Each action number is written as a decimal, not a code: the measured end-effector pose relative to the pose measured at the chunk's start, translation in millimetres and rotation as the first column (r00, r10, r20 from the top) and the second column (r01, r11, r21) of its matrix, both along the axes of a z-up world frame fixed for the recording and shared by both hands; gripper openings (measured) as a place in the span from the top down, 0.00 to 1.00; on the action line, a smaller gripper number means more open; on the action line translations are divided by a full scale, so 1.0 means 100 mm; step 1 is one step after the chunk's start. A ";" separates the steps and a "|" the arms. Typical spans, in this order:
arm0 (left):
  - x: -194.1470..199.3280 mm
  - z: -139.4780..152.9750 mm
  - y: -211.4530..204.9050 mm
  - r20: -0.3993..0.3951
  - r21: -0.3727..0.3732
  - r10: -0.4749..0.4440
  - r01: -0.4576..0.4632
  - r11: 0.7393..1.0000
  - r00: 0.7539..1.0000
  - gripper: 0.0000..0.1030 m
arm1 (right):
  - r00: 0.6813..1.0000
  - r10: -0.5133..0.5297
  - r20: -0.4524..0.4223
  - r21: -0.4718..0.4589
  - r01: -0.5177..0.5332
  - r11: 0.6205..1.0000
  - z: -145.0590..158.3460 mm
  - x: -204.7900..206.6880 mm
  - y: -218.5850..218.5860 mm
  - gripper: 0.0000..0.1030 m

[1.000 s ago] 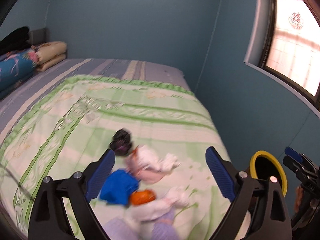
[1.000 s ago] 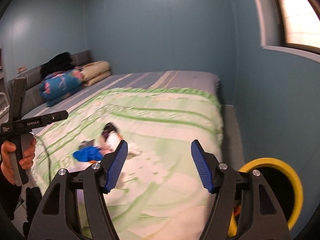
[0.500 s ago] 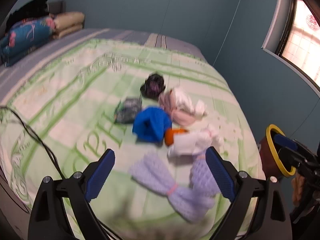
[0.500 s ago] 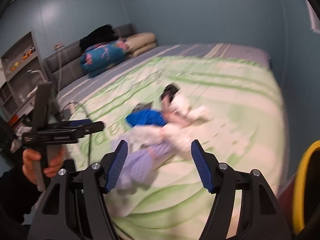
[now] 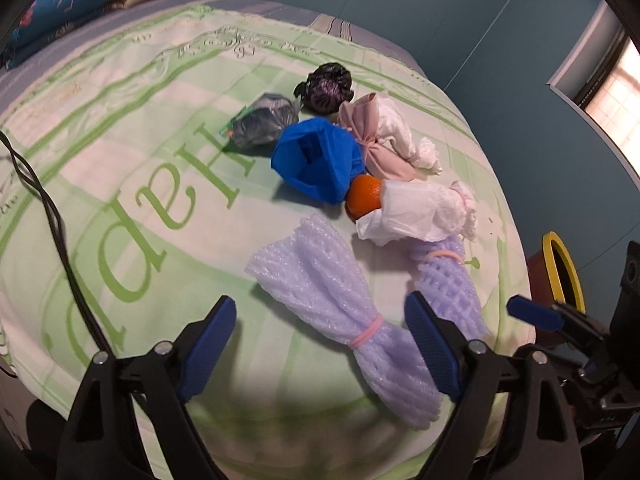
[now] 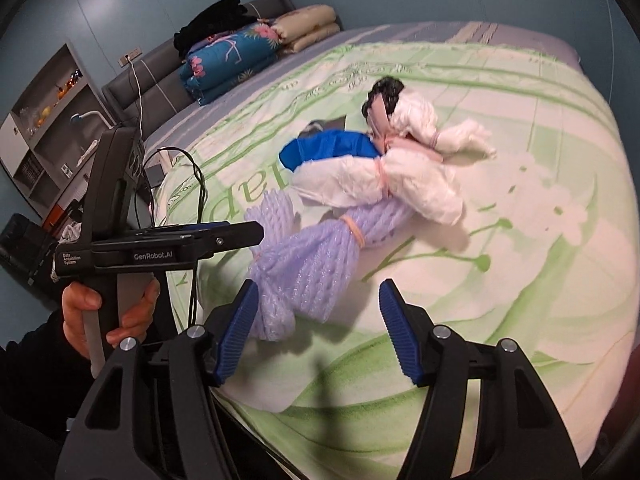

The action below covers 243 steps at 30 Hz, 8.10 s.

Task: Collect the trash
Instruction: 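Grasp a lavender foam net with each tool from the bed, then carry both lavender foam nets in the tools over the yellow bin, then open both tools to drop the foam nets into the bin, then grasp the black plastic bag with left tool while right tool grasps white tissue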

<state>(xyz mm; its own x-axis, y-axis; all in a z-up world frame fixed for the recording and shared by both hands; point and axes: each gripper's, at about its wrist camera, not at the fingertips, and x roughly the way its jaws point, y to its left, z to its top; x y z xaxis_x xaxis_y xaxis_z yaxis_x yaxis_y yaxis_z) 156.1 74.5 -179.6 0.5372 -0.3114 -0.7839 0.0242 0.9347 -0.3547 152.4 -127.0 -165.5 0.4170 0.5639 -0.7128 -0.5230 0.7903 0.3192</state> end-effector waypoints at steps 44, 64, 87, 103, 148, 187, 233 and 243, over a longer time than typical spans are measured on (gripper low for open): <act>-0.08 0.61 0.45 0.110 -0.113 0.069 -0.057 0.992 0.991 0.73 | 0.987 -0.078 0.140 0.101 0.065 0.993 0.65 -0.08 -0.68 0.91; -0.26 1.42 0.07 0.304 -0.044 0.016 -0.003 0.999 0.952 0.73 | 0.912 -0.252 0.324 0.121 0.224 0.967 1.25 -0.55 -1.29 0.91; 0.08 1.83 -1.41 0.380 0.015 -0.249 0.263 0.965 0.891 0.73 | 0.751 -0.481 0.452 0.064 0.510 0.858 1.63 -0.96 -2.21 0.90; 0.42 1.76 -2.79 0.366 0.060 -0.450 0.462 0.885 0.815 0.73 | 0.609 -0.644 0.463 0.029 0.715 0.698 1.45 -1.07 -2.91 0.90; 0.87 0.65 -4.82 0.151 0.073 -0.638 0.635 0.769 0.755 0.64 | 0.579 -0.782 0.229 -0.111 0.814 0.570 0.53 -0.42 -3.76 0.89; 1.06 1.72 -2.31 0.365 0.201 -0.289 0.228 0.953 0.885 0.14 | 0.778 -0.529 0.338 -0.001 0.562 0.827 1.28 -0.22 -2.15 0.42; 2.67 0.19 -0.23 0.058 0.250 -0.013 -0.002 0.968 0.998 0.10 | 0.999 -0.046 0.013 -0.059 0.047 0.997 -0.29 1.00 0.61 0.33; 2.74 0.05 -0.29 0.035 0.219 -0.016 0.008 0.976 0.999 0.29 | 0.998 -0.053 -0.017 -0.037 0.053 0.998 -0.38 1.07 0.56 0.49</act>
